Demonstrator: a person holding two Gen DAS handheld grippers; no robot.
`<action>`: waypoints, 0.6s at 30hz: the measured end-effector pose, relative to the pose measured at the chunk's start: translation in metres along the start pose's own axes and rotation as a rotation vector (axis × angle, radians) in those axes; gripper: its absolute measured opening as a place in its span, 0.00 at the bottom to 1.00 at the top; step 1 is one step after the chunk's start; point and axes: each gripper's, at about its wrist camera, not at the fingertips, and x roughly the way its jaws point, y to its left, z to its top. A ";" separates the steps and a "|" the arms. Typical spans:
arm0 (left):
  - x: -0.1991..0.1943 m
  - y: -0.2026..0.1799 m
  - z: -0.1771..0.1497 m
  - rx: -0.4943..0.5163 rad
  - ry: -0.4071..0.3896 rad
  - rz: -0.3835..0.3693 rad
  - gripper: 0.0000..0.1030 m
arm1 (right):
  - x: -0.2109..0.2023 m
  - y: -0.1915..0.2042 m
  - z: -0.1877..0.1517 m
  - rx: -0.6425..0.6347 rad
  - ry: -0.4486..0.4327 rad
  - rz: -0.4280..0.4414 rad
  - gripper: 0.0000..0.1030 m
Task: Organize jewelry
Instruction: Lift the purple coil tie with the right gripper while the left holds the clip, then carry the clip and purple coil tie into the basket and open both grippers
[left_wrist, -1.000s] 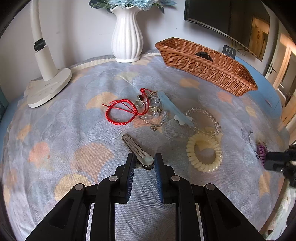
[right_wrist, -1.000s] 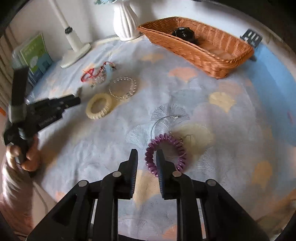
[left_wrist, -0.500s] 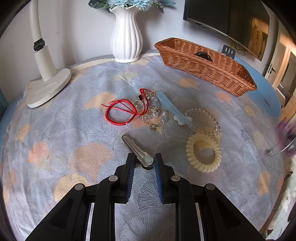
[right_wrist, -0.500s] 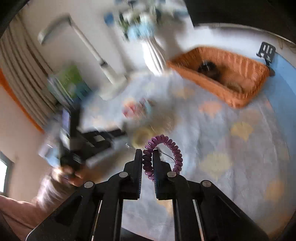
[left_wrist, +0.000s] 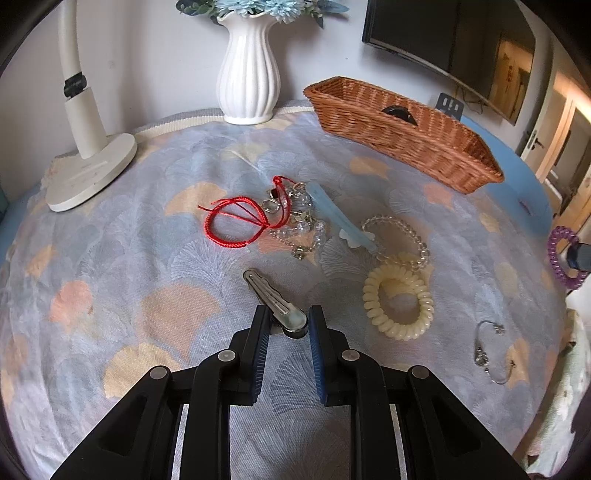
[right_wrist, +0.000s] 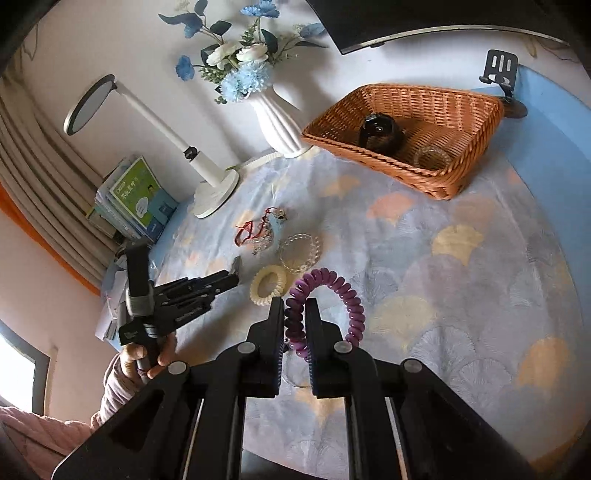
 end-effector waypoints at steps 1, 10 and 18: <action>-0.002 0.000 -0.001 0.001 -0.009 -0.004 0.21 | 0.001 -0.002 0.000 0.003 0.001 0.005 0.12; -0.030 -0.008 0.006 0.016 -0.060 -0.008 0.21 | 0.007 -0.019 0.005 0.032 0.005 0.039 0.12; -0.060 -0.056 0.073 0.129 -0.134 -0.056 0.21 | -0.030 -0.022 0.071 -0.087 -0.104 -0.099 0.12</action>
